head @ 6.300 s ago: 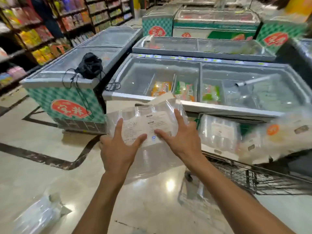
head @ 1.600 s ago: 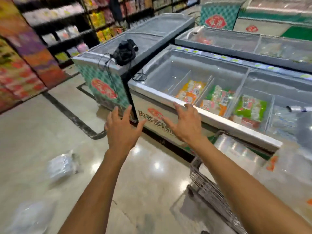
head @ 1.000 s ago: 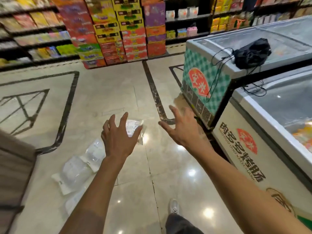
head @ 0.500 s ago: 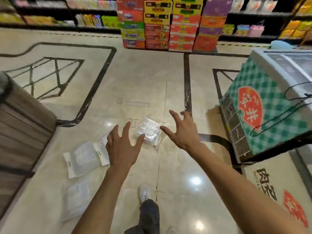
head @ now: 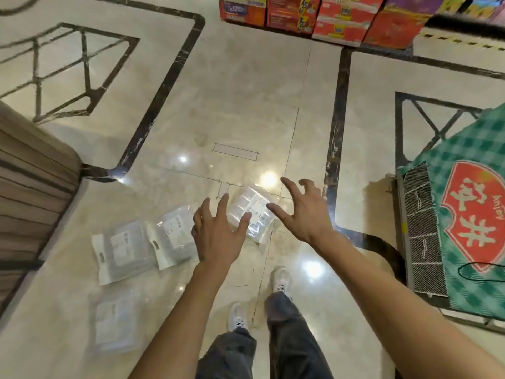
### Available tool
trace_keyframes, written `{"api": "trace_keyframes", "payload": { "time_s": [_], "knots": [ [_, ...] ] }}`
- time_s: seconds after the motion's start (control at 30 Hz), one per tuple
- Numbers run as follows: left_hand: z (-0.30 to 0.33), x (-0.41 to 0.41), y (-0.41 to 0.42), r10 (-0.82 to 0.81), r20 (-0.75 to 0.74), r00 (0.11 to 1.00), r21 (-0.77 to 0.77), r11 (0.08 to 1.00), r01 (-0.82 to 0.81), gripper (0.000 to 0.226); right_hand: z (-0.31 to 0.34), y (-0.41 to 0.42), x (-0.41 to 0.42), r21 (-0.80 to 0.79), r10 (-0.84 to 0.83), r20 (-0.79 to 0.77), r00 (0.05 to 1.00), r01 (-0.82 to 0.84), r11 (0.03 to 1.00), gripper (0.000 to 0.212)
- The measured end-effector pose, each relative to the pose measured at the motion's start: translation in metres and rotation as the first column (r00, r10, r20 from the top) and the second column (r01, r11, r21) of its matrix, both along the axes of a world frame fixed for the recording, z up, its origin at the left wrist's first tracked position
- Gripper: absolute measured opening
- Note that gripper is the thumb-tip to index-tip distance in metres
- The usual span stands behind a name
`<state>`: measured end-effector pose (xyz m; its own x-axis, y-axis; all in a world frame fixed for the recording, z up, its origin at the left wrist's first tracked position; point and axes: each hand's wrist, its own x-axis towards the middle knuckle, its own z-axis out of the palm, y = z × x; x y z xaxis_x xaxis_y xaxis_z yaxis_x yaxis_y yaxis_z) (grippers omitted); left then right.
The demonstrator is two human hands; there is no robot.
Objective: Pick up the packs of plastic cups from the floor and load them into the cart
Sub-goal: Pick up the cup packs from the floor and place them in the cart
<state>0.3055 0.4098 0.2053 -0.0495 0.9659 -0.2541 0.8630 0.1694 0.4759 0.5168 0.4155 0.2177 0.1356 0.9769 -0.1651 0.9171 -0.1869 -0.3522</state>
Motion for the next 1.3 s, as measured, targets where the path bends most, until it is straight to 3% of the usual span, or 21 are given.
{"api": "trace_keyframes", "payload": {
  "time_s": [0.3, 0.47, 0.67, 0.83, 0.93, 1.03, 1.2, 1.3],
  "knots": [
    [-0.179, 0.076, 0.119, 0.188, 0.008, 0.982, -0.185, 0.965, -0.183, 0.076, -0.187, 0.168, 0.051, -0.189, 0.121, -0.041, 0.992, -0.127, 0.974, 0.08],
    [-0.343, 0.098, 0.157, 0.416, 0.03, 0.909, -0.233, 0.887, -0.398, 0.073, -0.351, 0.227, 0.064, -0.291, 0.228, -0.047, 0.973, -0.232, 0.928, 0.084],
    [-0.561, 0.109, 0.185, 0.419, -0.011, 0.908, -0.277, 0.871, -0.405, 0.078, -0.568, 0.272, 0.07, -0.313, 0.306, 0.011, 0.952, -0.287, 0.905, 0.096],
    [-0.68, 0.106, 0.189, 0.534, -0.008, 0.845, -0.383, 0.779, -0.496, 0.092, -0.698, 0.282, 0.062, -0.391, 0.338, -0.015, 0.941, -0.317, 0.864, 0.097],
    [-0.722, 0.102, 0.175, 0.569, 0.116, 0.814, -0.285, 0.804, -0.522, 0.099, -0.739, 0.274, 0.059, -0.37, 0.286, -0.112, 0.952, -0.307, 0.877, 0.107],
    [-0.746, 0.096, 0.165, 0.52, 0.171, 0.837, -0.15, 0.853, -0.5, 0.1, -0.756, 0.267, 0.057, -0.287, 0.245, -0.113, 0.963, -0.267, 0.92, 0.108],
    [-0.735, 0.088, 0.17, 0.565, 0.225, 0.794, -0.217, 0.823, -0.524, 0.105, -0.748, 0.267, 0.048, -0.269, 0.192, -0.076, 0.978, -0.206, 0.941, 0.112],
    [-0.711, 0.078, 0.171, 0.517, 0.208, 0.831, -0.169, 0.855, -0.49, 0.107, -0.72, 0.258, 0.051, -0.309, 0.098, -0.137, 0.986, -0.136, 0.941, 0.115]
  ]
}}
